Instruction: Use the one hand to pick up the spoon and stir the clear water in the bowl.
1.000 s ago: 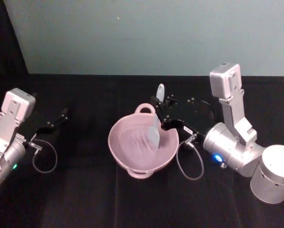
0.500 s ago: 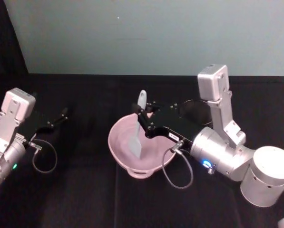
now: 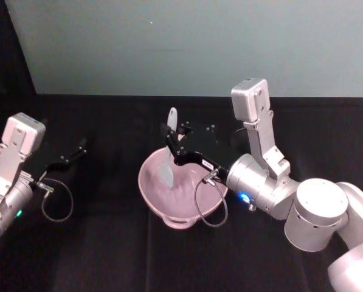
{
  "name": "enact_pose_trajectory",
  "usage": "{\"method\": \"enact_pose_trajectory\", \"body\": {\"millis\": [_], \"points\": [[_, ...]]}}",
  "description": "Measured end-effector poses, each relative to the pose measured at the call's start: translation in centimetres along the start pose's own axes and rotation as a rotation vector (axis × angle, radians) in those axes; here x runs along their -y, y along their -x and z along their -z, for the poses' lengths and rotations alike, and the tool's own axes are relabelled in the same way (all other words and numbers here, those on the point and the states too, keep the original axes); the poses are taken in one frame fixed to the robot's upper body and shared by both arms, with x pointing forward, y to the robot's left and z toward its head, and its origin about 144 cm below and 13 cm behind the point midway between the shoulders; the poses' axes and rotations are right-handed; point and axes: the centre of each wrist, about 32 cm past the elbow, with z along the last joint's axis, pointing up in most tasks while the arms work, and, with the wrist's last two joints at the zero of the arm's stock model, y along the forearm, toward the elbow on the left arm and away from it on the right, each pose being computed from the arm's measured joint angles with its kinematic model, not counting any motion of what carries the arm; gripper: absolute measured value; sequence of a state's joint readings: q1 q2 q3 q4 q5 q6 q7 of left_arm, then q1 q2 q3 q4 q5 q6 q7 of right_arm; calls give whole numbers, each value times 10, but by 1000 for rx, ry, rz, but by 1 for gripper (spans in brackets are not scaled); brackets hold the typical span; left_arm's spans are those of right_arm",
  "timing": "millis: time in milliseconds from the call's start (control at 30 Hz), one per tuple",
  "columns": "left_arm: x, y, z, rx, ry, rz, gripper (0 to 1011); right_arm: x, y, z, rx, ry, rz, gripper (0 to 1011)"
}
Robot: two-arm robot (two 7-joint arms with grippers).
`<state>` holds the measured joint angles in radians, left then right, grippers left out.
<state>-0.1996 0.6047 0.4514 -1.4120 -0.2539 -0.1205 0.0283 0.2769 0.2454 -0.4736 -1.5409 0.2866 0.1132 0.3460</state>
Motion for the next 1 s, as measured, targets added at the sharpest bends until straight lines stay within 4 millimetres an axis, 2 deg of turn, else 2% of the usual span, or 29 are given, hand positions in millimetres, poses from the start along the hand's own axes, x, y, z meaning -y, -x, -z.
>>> {"method": "enact_pose_trajectory", "body": {"millis": [200, 400, 767, 1000], "points": [[0, 0, 0, 0, 0, 0, 1011, -5, -6, 4, 21, -12, 45, 114], [0, 0, 0, 0, 0, 0, 1011, -2, -13, 5, 34, -19, 94, 114], [0, 0, 0, 0, 0, 0, 1011, 18, -21, 5, 51, -2, 132, 114], [0, 0, 0, 0, 0, 0, 1011, 35, -16, 1, 46, 22, 95, 114]]}}
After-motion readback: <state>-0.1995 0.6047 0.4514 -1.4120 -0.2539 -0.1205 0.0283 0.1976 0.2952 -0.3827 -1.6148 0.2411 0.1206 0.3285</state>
